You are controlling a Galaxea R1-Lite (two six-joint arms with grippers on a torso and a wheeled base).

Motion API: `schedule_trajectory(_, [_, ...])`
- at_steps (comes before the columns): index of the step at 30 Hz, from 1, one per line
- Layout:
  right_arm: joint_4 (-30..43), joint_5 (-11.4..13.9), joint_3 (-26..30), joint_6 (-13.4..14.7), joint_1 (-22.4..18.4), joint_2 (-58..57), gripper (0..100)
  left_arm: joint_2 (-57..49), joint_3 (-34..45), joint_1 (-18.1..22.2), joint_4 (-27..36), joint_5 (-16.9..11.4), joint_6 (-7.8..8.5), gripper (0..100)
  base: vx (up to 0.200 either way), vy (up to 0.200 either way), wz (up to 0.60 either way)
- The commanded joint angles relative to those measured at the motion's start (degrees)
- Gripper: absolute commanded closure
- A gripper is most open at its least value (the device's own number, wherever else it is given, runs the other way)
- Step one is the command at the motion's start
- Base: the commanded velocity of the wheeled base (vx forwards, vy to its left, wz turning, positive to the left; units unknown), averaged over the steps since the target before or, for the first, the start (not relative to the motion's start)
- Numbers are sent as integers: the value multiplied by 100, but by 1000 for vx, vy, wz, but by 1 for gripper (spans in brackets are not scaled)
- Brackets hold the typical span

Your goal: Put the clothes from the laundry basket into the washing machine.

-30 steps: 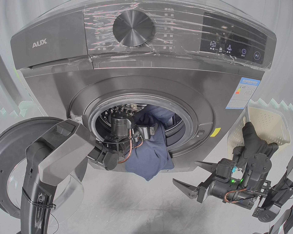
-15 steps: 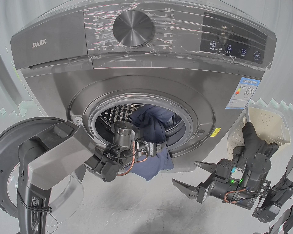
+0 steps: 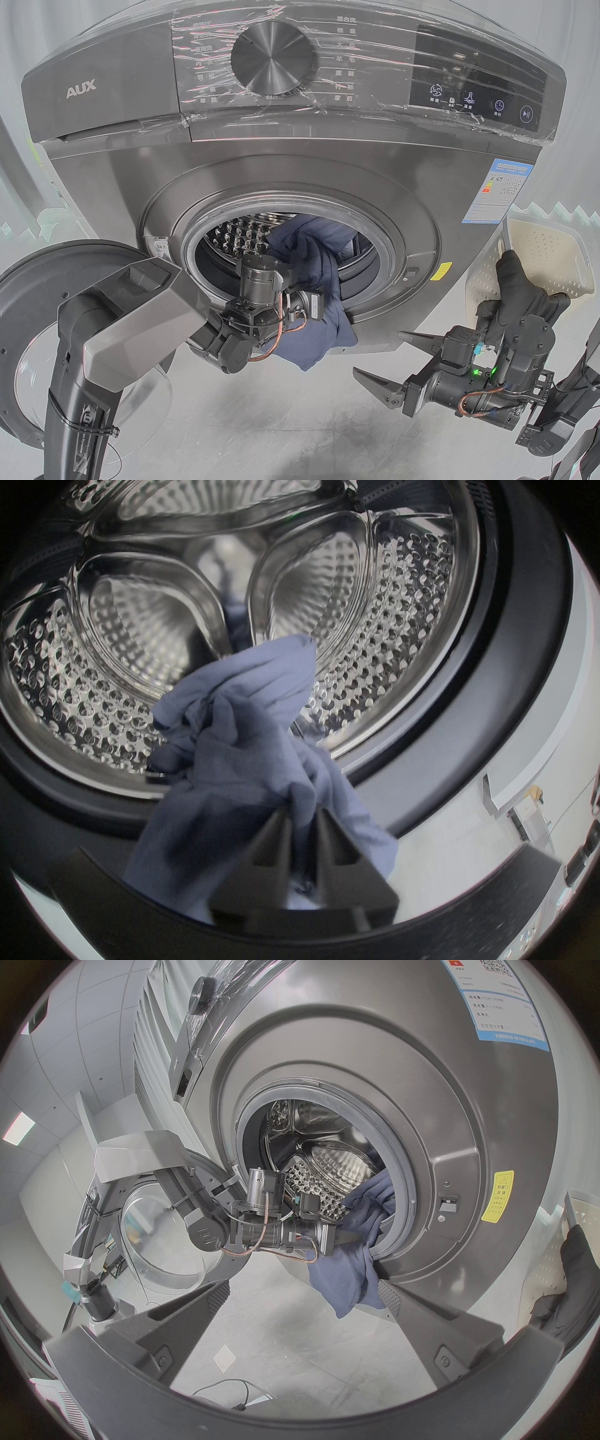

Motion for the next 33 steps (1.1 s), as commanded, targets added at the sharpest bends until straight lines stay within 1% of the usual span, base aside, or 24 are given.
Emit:
schedule_trajectory(1, [-8, 5, -6, 0, 3, 6, 0, 61, -303, 71, -77, 9, -52, 100, 0, 0, 0])
schedule_trajectory(2, [-8, 5, -6, 0, 3, -3, 0, 52, -610, 212, -112, 88, -105, 100, 0, 0, 0])
schedule_trajectory(6, [-8, 5, -15, 0, 3, 6, 0, 122, -1287, 335, -226, 431, -237, 100, 0, 0, 0])
schedule_trajectory(8, [-8, -3, -15, 0, 11, 6, 0, 245, -1665, 353, -270, 607, -272, 100, 0, 0, 0])
schedule_trajectory(12, [-8, -3, -15, 0, 3, 6, 0, 474, -2271, 353, -314, 871, -342, 100, 0, 0, 0])
schedule_trajectory(15, [-8, -3, -15, 0, 3, 6, 0, 562, -2456, 353, -323, 950, -351, 100, 0, 0, 0])
schedule_trajectory(20, [-8, 5, -15, 0, 3, 6, 0, 544, -2219, 344, -340, 923, -342, 100, 0, 0, 0])
schedule_trajectory(21, [-8, 5, -15, 0, 3, 6, 0, 500, -2060, 344, -340, 888, -351, 0, 0, 0, 0])
schedule_trajectory(22, [-8, 5, -15, 0, 3, 6, 0, 492, -2043, 344, -340, 879, -351, 0, 0, 0, 0])
schedule_trajectory(24, [-8, 5, -15, 0, 3, 6, 0, 245, -1568, 291, -261, 827, -342, 0, 0, 0, 0])
schedule_trajectory(26, [-8, 5, -15, 0, 3, 6, 0, 35, -1155, 265, -200, 660, -342, 0, 0, 0, 0])
schedule_trajectory(27, [-8, 5, -15, 0, 3, 6, 0, -124, -804, 212, -121, 466, -334, 0, 0, 0, 0])
schedule_trajectory(29, [-8, 5, -15, 0, 3, 6, 0, -361, -320, 106, -15, 220, -316, 0, 0, 0, 0])
schedule_trajectory(31, [-8, 5, -15, 0, 3, 6, 0, -449, -30, 36, 38, 106, -281, 0, 0, 0, 0])
schedule_trajectory(32, [-8, 5, -15, 0, 3, 6, 0, -449, -4, 36, 38, 97, -281, 0, 0, 0, 0])
schedule_trajectory(33, [-8, 5, -15, 0, 3, 6, 0, -458, 154, -52, 55, 9, -246, 0, 0, 0, 0])
